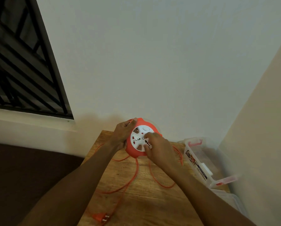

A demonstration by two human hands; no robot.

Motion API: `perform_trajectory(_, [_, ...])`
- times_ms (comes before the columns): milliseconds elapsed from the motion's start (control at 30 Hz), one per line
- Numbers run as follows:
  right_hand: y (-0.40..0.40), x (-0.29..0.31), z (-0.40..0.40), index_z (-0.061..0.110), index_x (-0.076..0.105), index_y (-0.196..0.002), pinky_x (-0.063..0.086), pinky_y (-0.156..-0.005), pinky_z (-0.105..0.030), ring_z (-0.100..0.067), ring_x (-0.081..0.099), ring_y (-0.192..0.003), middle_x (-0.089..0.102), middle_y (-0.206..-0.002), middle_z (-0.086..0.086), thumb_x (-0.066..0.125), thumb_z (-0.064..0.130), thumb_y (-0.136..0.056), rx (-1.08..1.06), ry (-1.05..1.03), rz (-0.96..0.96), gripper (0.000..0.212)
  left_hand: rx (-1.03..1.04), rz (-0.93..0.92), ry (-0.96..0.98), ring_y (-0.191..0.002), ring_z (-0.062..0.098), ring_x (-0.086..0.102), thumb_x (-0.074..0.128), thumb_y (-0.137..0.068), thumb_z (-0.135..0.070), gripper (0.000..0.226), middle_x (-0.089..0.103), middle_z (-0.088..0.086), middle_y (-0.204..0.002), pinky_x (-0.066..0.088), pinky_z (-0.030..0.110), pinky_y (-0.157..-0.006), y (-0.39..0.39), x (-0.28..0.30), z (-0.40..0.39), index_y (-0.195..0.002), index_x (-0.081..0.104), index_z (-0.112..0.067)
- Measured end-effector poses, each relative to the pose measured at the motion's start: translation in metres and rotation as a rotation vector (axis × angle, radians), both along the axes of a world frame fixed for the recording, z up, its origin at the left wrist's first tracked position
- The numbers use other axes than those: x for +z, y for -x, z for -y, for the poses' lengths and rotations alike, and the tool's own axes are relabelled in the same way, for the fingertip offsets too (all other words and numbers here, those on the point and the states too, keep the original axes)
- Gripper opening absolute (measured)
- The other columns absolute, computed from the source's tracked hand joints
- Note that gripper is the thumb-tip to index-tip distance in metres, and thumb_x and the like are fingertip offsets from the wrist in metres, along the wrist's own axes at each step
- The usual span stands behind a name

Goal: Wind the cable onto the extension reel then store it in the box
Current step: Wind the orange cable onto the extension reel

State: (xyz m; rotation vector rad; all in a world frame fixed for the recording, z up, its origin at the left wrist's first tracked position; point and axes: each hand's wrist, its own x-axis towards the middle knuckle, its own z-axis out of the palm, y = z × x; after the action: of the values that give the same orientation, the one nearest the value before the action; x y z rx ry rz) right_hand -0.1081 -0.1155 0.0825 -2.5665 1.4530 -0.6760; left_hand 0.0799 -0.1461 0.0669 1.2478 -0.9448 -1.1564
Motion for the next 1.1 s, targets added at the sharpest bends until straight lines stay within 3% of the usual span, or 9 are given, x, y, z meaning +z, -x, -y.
perform_trajectory(133, [0.007,0.015,0.008,0.032,0.055,-0.136,0.058,-0.084,-0.041,-0.028,0.055,-0.122,0.036,-0.152,-0.006,0.068,0.024,-0.090,0.289,0.123,-0.325,0.048,-0.103,0.079,-0.006,-0.094,0.036,0.079,0.065,-0.091,-0.056,0.050,0.081,0.012,-0.108,0.066,0.047,-0.078,-0.001,0.007,-0.002,-0.119,0.074,-0.016])
perform_trajectory(267, [0.007,0.038,0.013,0.032,0.064,-0.124,0.059,-0.076,-0.040,-0.029,0.057,-0.117,0.026,-0.158,-0.007,0.072,0.021,-0.086,0.478,0.209,-0.558,0.040,-0.150,0.079,-0.022,-0.097,0.038,0.078,0.062,-0.099,-0.046,0.039,0.080,0.015,-0.110,0.066,0.049,-0.082,0.005,0.009,-0.004,-0.118,0.075,-0.015])
perform_trajectory(400, [0.004,0.043,0.008,0.031,0.061,-0.128,0.058,-0.081,-0.045,-0.033,0.053,-0.120,0.022,-0.159,-0.011,0.070,0.024,-0.089,0.507,0.226,-0.717,0.041,-0.169,0.098,-0.034,-0.099,0.040,0.077,0.059,-0.099,-0.047,0.043,0.079,0.015,-0.113,0.064,0.051,-0.086,0.005,0.008,-0.008,-0.124,0.073,-0.015])
perform_trajectory(500, [0.003,0.038,0.005,0.034,0.054,-0.136,0.055,-0.085,-0.048,-0.038,0.047,-0.125,0.018,-0.159,-0.014,0.062,0.024,-0.095,0.485,0.248,-0.802,0.043,-0.175,0.109,-0.029,-0.093,0.035,0.079,0.065,-0.083,-0.059,0.053,0.081,0.011,-0.108,0.067,0.043,-0.076,0.004,0.011,-0.010,-0.116,0.075,-0.020])
perform_trajectory(600, [0.000,0.032,0.003,0.036,0.044,-0.144,0.052,-0.089,-0.050,-0.043,0.044,-0.128,0.016,-0.160,-0.018,0.057,0.025,-0.098,0.423,0.219,-0.821,0.049,-0.164,0.114,-0.020,-0.087,0.030,0.080,0.067,-0.076,-0.063,0.053,0.083,0.007,-0.102,0.067,0.039,-0.070,0.003,0.012,-0.009,-0.110,0.075,-0.023])
perform_trajectory(700, [-0.005,0.031,0.009,0.038,0.027,-0.151,0.052,-0.084,-0.045,-0.038,0.057,-0.113,0.044,-0.140,-0.022,0.062,0.033,-0.094,0.370,0.242,-0.801,0.067,-0.156,0.111,-0.025,-0.093,0.036,0.079,0.066,-0.081,-0.061,0.058,0.081,0.012,-0.107,0.066,0.047,-0.079,0.001,0.005,-0.008,-0.118,0.074,-0.017])
perform_trajectory(800, [-0.005,0.024,0.019,0.036,0.016,-0.154,0.054,-0.083,-0.043,-0.033,0.065,-0.105,0.062,-0.127,-0.014,0.069,0.039,-0.087,0.217,0.166,-0.633,0.085,-0.087,0.092,-0.009,-0.092,0.037,0.079,0.066,-0.085,-0.061,0.057,0.081,0.012,-0.106,0.065,0.053,-0.082,0.003,0.001,-0.005,-0.118,0.074,-0.015])
perform_trajectory(967, [-0.009,0.001,0.017,0.030,0.015,-0.156,0.053,-0.093,-0.043,-0.029,0.058,-0.122,0.049,-0.148,-0.010,0.059,0.038,-0.094,0.007,-0.184,-0.189,0.077,-0.023,0.102,0.017,-0.092,0.038,0.079,0.061,-0.099,-0.049,0.043,0.081,0.012,-0.106,0.064,0.057,-0.086,0.004,0.002,0.001,-0.117,0.074,-0.012])
perform_trajectory(1100, [-0.004,0.000,0.017,0.025,0.028,-0.152,0.058,-0.079,-0.042,-0.030,0.068,-0.104,0.062,-0.133,-0.012,0.061,0.040,-0.092,0.039,0.060,-0.351,0.070,-0.036,0.115,-0.006,-0.092,0.038,0.079,0.060,-0.100,-0.048,0.043,0.081,0.012,-0.107,0.064,0.056,-0.085,0.003,0.001,0.000,-0.119,0.074,-0.012])
